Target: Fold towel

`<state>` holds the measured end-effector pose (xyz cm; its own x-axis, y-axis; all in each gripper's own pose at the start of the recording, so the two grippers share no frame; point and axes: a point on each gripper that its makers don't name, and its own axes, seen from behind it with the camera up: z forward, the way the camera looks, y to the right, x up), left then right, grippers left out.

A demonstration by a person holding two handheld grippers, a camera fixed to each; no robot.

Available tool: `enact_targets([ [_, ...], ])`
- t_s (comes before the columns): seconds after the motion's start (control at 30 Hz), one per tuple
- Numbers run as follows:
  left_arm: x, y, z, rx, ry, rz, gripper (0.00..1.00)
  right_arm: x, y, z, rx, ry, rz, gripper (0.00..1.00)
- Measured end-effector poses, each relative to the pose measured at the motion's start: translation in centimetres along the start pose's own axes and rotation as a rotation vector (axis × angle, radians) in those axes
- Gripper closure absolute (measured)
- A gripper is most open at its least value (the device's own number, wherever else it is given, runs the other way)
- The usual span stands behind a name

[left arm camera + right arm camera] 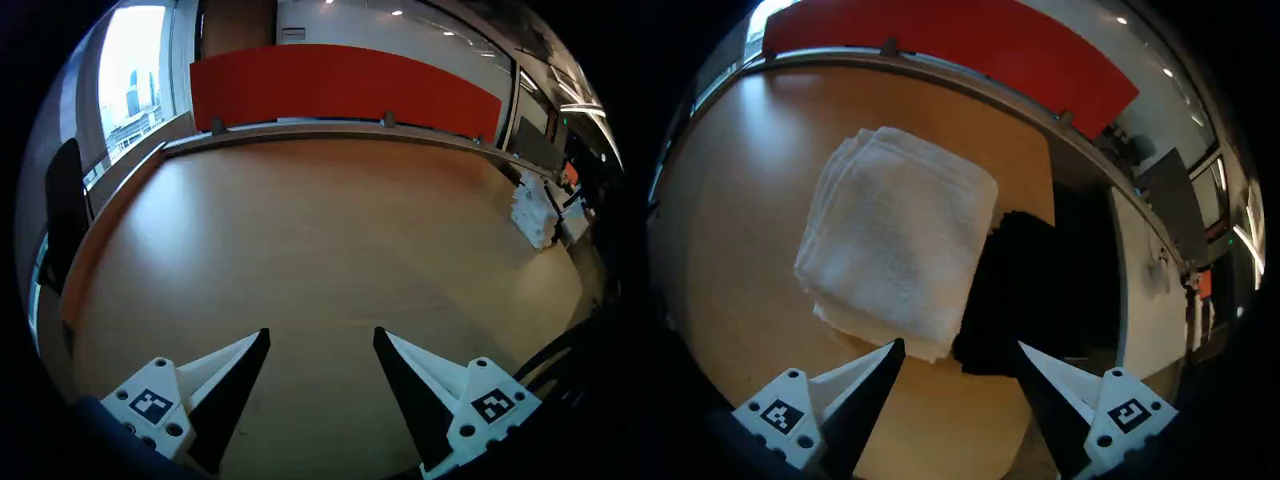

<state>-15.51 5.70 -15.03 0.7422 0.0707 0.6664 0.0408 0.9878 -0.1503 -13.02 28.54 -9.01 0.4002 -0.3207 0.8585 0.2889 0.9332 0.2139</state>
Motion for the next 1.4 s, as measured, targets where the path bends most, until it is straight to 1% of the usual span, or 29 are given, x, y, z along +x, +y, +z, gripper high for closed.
enact_targets([
  [0.2, 0.1, -0.1, 0.0, 0.0, 0.003, -0.003, 0.04, 1.2, -0.4, -0.3, 0.017, 0.032, 0.031, 0.01],
  [0.37, 0.1, -0.2, 0.1, 0.001, 0.004, -0.006, 0.04, 2.4, -1.1, -0.5, 0.043, 0.061, 0.055, 0.01],
  [0.5, 0.2, -0.2, 0.1, 0.002, 0.005, -0.008, 0.04, 3.6, -1.7, -0.4, 0.07, 0.087, 0.097, 0.01],
  [0.63, 0.2, -0.3, 0.0, 0.006, 0.006, -0.012, 0.04, 4.8, -2.2, -0.3, 0.107, 0.115, 0.169, 0.01],
  [0.87, 0.3, -0.5, 0.0, 0.009, 0.008, -0.019, 0.04, 7.2, -2.7, -0.6, 0.179, 0.179, 0.338, 0.01],
  [0.97, 0.3, -0.5, 0.0, 0.011, 0.008, -0.018, 0.03, 7.8, -2.6, -0.8, 0.193, 0.199, 0.379, 0.01],
  [1.1, 0.2, -0.5, 0.0, 0.013, 0.006, -0.02, 0.04, 8.1, -2.5, -0.8, 0.196, 0.212, 0.385, 0.01],
  [1.4, 0.4, -0.4, -0.1, 0.02, 0.007, -0.019, 0.04, 10.2, -2.7, -0.6, 0.212, 0.246, 0.362, 0.01],
])
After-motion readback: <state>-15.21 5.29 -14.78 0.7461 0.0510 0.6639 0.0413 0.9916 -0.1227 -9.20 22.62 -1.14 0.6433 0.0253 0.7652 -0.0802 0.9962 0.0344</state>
